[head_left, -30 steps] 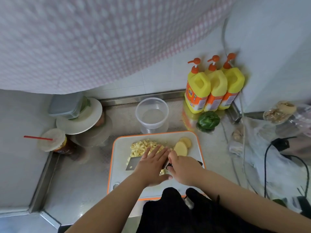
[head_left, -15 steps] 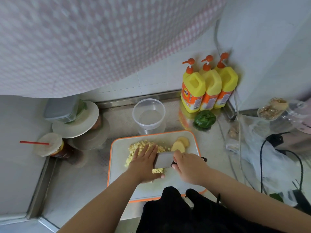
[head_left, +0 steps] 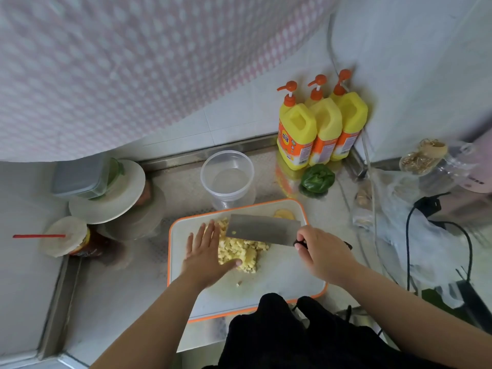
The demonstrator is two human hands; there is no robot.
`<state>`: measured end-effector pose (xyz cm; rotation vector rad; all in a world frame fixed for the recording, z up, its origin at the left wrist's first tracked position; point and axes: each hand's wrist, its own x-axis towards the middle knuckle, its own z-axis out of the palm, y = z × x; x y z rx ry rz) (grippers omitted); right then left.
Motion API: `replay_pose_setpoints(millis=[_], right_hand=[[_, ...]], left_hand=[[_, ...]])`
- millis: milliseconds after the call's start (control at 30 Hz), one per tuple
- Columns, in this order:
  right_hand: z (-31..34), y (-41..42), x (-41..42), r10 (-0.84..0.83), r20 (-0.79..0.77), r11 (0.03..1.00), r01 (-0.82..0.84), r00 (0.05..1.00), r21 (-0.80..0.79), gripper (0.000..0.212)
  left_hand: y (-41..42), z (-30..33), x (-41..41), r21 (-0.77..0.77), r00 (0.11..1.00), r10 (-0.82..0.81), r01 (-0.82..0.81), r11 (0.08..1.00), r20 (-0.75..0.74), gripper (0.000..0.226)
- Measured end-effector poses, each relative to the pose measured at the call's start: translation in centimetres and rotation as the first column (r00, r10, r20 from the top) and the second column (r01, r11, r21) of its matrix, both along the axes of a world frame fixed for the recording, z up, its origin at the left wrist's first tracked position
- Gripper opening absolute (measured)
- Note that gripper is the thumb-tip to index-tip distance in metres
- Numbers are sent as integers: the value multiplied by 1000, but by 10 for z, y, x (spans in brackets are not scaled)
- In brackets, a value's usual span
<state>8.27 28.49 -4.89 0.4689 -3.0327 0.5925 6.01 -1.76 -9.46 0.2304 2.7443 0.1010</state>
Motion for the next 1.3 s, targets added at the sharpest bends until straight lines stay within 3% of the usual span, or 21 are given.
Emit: replay_pose_setpoints(millis=[100, 200, 333, 467, 567, 667, 900, 1300], right_hand=[[-4, 0, 3, -85, 59, 996, 87, 995, -35, 17], [-6, -2, 4, -166, 183, 983, 178, 969, -53, 25], [-5, 2, 2, -271, 338, 926, 341, 901, -165, 26], [-6, 20, -7, -351, 417, 817, 492, 839, -302, 20], [-6, 34, -14, -372, 482, 717, 576, 793, -392, 17], [-9, 48, -18, -411, 474, 665, 612, 779, -428, 19], [-10, 70, -16, -387, 508, 654, 618, 769, -437, 19], [-20, 83, -17, -381, 572, 700, 631, 727, -336, 20]], left_hand=[[7, 7, -4, 189, 984, 138, -115, 975, -113, 106], [15, 10, -8, 244, 943, 267, -217, 945, -198, 42], [31, 13, -8, 243, 945, 262, -212, 947, -197, 74], [61, 19, -26, 314, 960, 175, -101, 944, -217, 62], [89, 16, -49, 263, 998, 17, -1, 965, -58, 64], [119, 6, -75, 143, 987, -138, 126, 982, 79, 87], [156, -15, -112, 7, 931, -279, 285, 958, 237, 106], [172, -7, -122, -13, 897, -278, 300, 954, 344, 86]])
